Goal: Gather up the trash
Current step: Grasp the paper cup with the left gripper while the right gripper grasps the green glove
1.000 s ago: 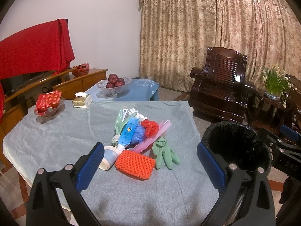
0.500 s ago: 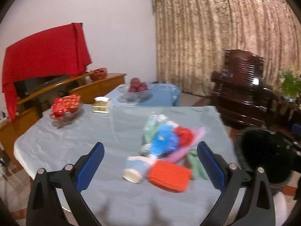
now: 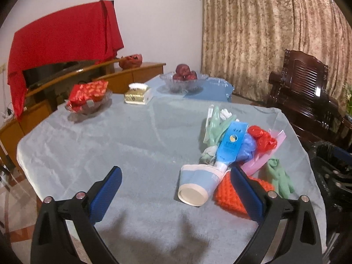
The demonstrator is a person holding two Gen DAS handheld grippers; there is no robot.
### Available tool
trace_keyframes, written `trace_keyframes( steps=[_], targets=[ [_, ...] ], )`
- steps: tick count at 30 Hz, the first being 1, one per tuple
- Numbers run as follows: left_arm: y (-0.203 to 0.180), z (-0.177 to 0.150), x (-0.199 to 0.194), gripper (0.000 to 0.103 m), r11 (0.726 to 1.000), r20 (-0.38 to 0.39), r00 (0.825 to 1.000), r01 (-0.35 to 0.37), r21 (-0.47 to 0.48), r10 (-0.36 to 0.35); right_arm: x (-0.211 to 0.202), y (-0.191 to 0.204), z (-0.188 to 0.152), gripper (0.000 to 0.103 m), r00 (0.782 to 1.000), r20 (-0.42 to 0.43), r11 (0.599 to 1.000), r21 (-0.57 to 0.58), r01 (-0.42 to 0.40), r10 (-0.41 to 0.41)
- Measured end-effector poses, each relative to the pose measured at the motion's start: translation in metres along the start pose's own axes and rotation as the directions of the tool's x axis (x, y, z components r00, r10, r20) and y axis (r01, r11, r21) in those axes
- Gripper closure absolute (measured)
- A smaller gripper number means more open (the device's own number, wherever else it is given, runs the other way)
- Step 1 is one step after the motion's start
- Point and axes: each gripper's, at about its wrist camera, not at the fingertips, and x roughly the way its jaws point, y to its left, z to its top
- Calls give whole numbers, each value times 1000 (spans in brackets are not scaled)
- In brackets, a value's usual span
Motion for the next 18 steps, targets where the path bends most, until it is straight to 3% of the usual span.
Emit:
trace_keyframes(
  steps=[3,8,18],
  targets=[
    [-1,-4,17,6,1000,-20,1000,5,-1,-5,29,-2,-3,19,998,-56,1000,15,-5,6],
    [-3,-10,49,7,1000,-71,997,9,9,-8,65,-6,-6,22,992,-124,1000,15,-1,2],
    [-12,-25,89,9,999,-163,986,47,15,-44,90,-10,-16,25,983,-185,1000,17,-8,11]
  ],
)
